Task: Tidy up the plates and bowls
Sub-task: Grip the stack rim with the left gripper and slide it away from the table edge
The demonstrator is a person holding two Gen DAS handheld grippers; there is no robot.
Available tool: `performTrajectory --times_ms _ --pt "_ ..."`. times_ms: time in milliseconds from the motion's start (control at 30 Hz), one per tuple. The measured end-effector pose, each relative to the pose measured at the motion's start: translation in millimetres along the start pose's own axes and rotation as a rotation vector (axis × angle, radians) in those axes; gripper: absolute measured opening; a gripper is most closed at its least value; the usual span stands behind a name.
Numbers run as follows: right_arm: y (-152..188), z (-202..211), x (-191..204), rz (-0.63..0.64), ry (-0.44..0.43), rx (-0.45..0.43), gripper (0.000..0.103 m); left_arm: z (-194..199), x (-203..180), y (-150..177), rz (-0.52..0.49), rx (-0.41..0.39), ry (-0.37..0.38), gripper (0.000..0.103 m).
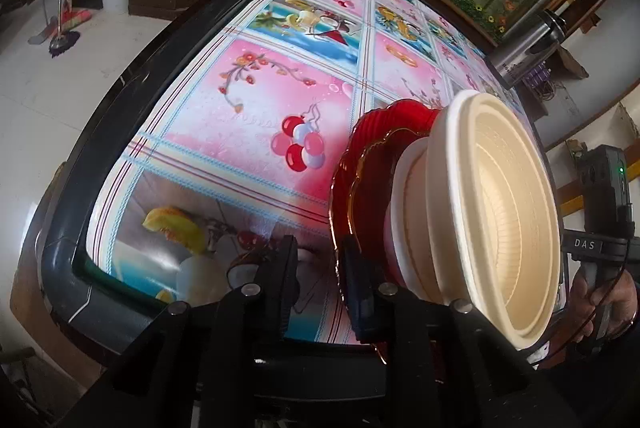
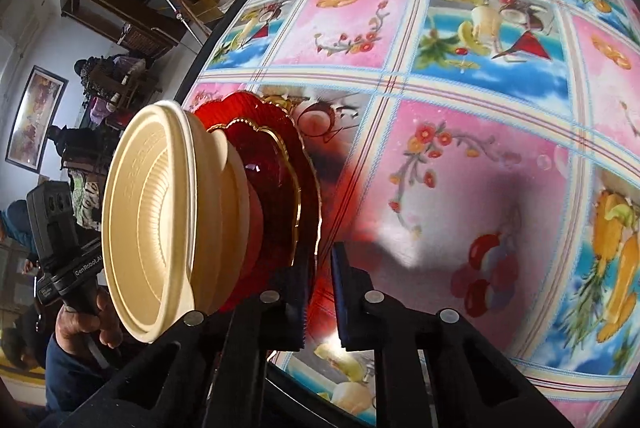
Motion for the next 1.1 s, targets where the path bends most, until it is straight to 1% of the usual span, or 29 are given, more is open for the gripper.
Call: performTrajectory --times_ms 33,67,133,200,333,500,733,900,1100 --pt "1 0 0 -0.001 -0.002 0.001 0.009 -1 -1 -1 -0.002 -0.001 0.008 0.016" --pt "1 1 1 -0.002 -0.006 0.0 0.008 -1 -2 -1 -0.004 -0.001 0.016 0.014" --pt "1 2 1 -0.009 -0.015 -0.001 0.006 -2 -6 -2 -0.022 -0.005 0.025 0.006" --pt "1 3 1 -0.01 -0.018 -0.002 0.006 -2 -11 -3 -0.051 -0.009 0.014 0.006" --pt "2 8 -2 -0.013 -0.014 -0.014 0.006 -5 -19 -6 -0.065 0.0 0.022 0.006" --pt "2 23 -16 -0.052 -0.009 -0.049 0.006 -8 -46 -13 -0.112 0.0 0.032 0.004" --pt "8 61 -48 -0.122 0.022 -0.128 0.006 -28 -104 -29 -0.192 0.021 0.066 0.004" --pt "14 93 -80 -0.178 0.068 -0.185 0.006 -50 -154 -38 -0.247 0.038 0.078 0.004" --pt "15 121 -116 -0.222 0.12 -0.228 0.006 -71 -192 -51 -0.265 0.055 0.075 0.004"
Point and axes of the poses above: each gripper's, at about its wrist camera, not at the fingertips, and z roughly against the way its jaws point, x to its left, y to its underside, the point moved 5 cm from there along -z, roughly the way its jaws point, and after that the axes turned 9 degrees about -y, right-handed, at the moved point
